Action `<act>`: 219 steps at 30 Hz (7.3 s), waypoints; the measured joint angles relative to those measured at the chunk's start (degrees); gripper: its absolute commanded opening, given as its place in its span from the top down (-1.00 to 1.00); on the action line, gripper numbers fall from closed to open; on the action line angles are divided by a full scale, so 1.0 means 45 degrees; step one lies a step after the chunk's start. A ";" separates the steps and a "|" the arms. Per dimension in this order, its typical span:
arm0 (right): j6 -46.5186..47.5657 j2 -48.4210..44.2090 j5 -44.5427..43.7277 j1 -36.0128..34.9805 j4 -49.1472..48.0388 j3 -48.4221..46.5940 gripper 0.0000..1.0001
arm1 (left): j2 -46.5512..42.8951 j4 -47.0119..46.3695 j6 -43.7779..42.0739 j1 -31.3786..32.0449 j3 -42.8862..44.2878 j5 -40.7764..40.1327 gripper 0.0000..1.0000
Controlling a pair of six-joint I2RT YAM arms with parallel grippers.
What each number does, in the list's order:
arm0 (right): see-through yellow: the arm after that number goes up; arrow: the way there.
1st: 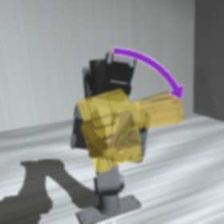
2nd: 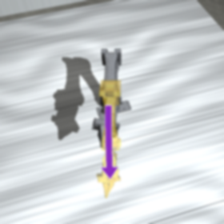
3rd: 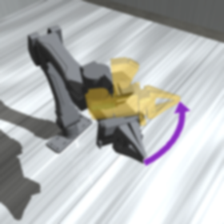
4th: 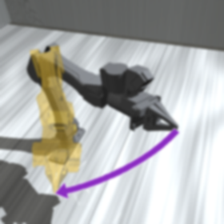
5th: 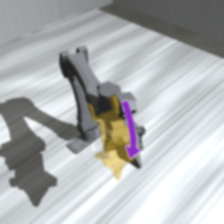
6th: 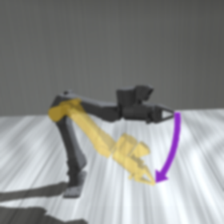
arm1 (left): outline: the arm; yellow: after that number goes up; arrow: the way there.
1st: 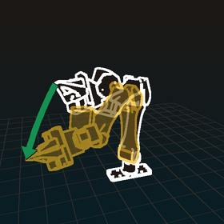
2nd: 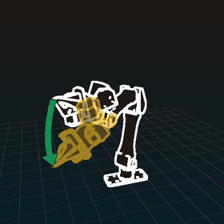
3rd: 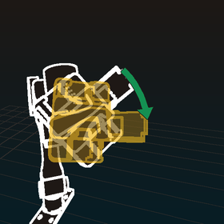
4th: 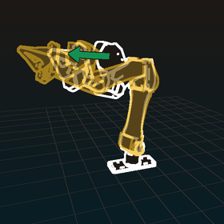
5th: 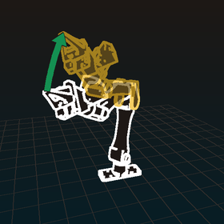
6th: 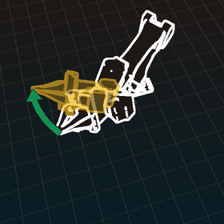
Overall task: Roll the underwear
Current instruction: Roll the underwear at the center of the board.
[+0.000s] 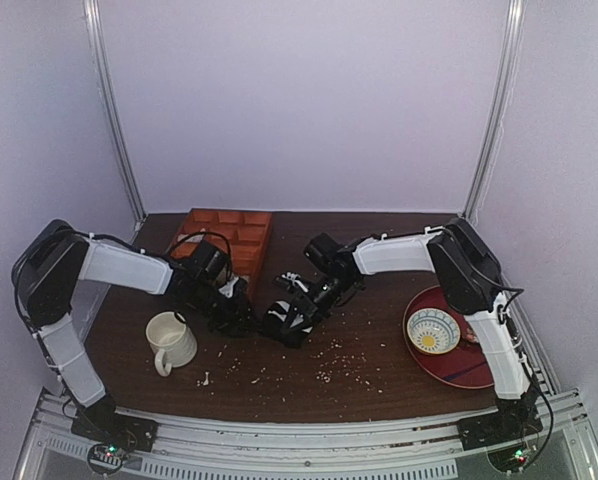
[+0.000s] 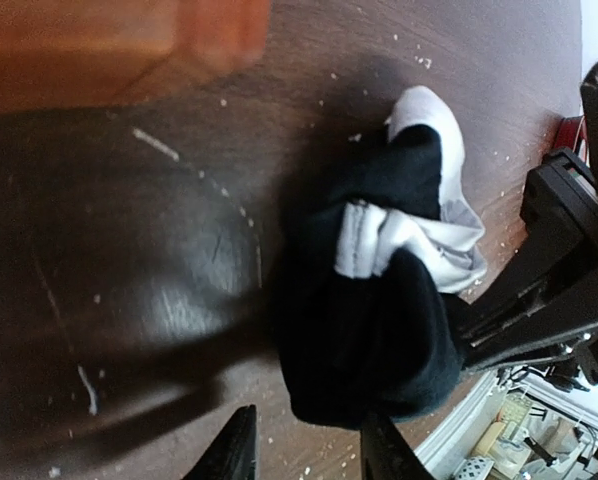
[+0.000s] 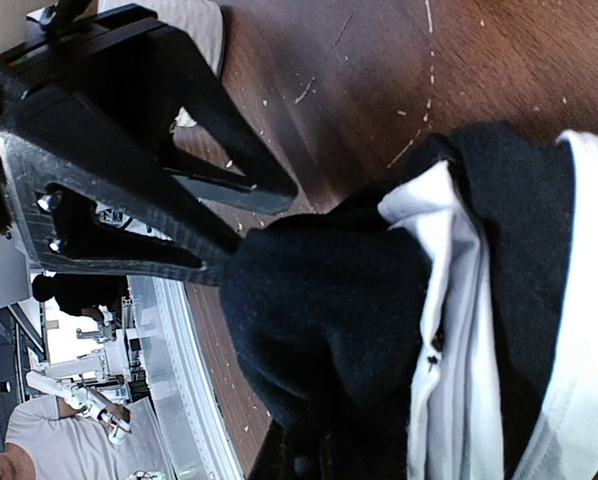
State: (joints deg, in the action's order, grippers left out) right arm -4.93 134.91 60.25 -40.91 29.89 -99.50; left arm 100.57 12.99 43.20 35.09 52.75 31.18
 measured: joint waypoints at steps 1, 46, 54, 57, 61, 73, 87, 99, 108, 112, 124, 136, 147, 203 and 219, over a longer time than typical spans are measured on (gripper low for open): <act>0.0010 0.0000 -0.0005 0.0010 0.0039 0.0000 1.00 | 0.0141 -0.0126 -0.0058 0.0000 0.0019 0.0024 0.03; 0.0039 -0.0005 -0.0005 0.0078 0.0481 0.0019 1.00 | 0.1345 -0.4789 -0.1637 -0.0010 -0.0738 0.2108 1.00; -0.0015 -0.0321 -0.0369 0.0078 0.0398 0.0325 0.76 | 0.1350 -0.4405 -0.1059 0.0029 -0.0549 0.2171 1.00; -0.0005 -0.0860 -0.0879 0.0053 0.0010 0.0933 0.70 | 0.1447 -0.3886 -0.0670 0.0121 -0.0233 0.2181 1.00; -0.0010 -0.1593 -0.1617 0.0044 -0.0427 0.1622 0.63 | 0.1554 -0.2866 -0.0214 0.0272 0.0379 0.2103 1.00; 0.0602 -0.4537 -0.6334 -0.0903 -0.1282 0.3803 0.53 | 0.1603 -0.0068 0.0384 0.0432 0.1574 0.1719 1.00; 0.3453 -0.5969 -1.2454 -0.4401 -0.2361 0.4697 0.35 | 0.1812 0.0432 0.0466 0.0612 0.1841 0.1647 1.00; 0.4779 -0.5037 -1.5261 -0.4935 -0.2982 0.4765 0.23 | 0.1817 0.0461 0.0461 0.0622 0.1875 0.1642 1.00; 0.4949 -0.4692 -1.5494 -0.4930 -0.3410 0.4886 0.26 | 0.1817 0.0495 0.0457 0.0622 0.1870 0.1593 1.00; 0.4954 -0.4663 -1.5489 -0.4930 -0.3487 0.4911 0.28 | 0.1817 0.0495 0.0457 0.0617 0.1870 0.1593 1.00; 0.4653 -0.4551 -1.5319 -0.4911 -0.4590 0.5479 0.30 | 0.1817 0.0500 0.0457 0.0559 0.1773 0.1515 1.00; 0.4736 -0.4726 -1.4639 -0.4677 -0.5765 0.6620 0.61 | 0.1817 0.0199 0.0622 0.0622 0.1705 0.1894 1.00; 0.4765 -0.4745 -1.4562 -0.4624 -0.6042 0.6679 1.00 | 0.1817 0.0175 0.0646 0.0617 0.1700 0.1885 0.48; -0.4663 -0.2307 -0.1496 0.0510 -0.6154 0.4707 1.00 | -0.1418 -0.0486 0.2851 0.0476 -0.0126 -0.0194 0.15; -0.6207 -0.2429 -0.1311 0.0573 -0.7830 0.5610 1.00 | -0.0083 -0.3478 0.4605 0.1375 -0.0602 -0.0797 0.00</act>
State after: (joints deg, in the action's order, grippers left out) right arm -32.86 123.98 54.35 -38.33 -5.34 -74.26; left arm 100.20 -2.66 63.92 41.28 50.04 27.59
